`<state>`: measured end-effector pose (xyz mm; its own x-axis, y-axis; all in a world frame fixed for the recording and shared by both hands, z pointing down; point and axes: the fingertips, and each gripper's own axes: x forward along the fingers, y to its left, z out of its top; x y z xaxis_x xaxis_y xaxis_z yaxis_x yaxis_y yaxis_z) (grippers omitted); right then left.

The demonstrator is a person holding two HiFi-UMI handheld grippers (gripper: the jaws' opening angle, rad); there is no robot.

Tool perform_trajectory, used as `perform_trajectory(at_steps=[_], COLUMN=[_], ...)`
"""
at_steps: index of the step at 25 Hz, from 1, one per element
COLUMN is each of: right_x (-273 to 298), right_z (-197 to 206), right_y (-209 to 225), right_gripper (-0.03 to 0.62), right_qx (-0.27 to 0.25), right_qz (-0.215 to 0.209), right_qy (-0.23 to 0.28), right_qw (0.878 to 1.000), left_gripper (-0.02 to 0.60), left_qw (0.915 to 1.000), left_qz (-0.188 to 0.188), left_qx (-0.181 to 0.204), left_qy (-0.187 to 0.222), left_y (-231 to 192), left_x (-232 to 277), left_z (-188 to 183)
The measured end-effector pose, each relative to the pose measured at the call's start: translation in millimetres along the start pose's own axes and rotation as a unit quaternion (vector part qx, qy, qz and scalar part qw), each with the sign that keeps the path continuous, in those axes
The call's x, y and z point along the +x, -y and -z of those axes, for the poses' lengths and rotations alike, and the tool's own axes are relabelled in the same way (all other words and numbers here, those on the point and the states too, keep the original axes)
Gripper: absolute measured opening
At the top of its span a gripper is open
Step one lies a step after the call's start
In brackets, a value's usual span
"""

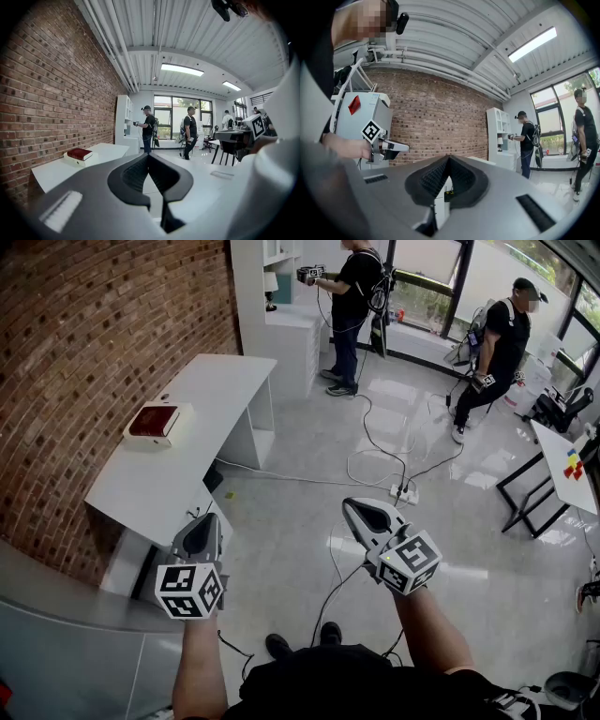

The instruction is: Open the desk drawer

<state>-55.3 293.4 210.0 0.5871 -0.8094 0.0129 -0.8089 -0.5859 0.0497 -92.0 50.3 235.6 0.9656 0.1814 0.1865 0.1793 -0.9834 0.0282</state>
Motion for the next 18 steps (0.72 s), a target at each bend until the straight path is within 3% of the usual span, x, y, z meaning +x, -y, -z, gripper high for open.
perform_trajectory(at_steps=[18], right_x=[11], right_z=[-2], right_y=[-13], right_gripper=[0.012], right_qx=[-0.007], right_qz=[-0.02], right_qy=[-0.019], right_qw=[1.0], left_gripper=[0.012], left_qw=[1.0], left_qz=[-0.009], left_qx=[0.001], left_qy=[0.0], left_y=[-9], left_x=[-6], left_z=[-2])
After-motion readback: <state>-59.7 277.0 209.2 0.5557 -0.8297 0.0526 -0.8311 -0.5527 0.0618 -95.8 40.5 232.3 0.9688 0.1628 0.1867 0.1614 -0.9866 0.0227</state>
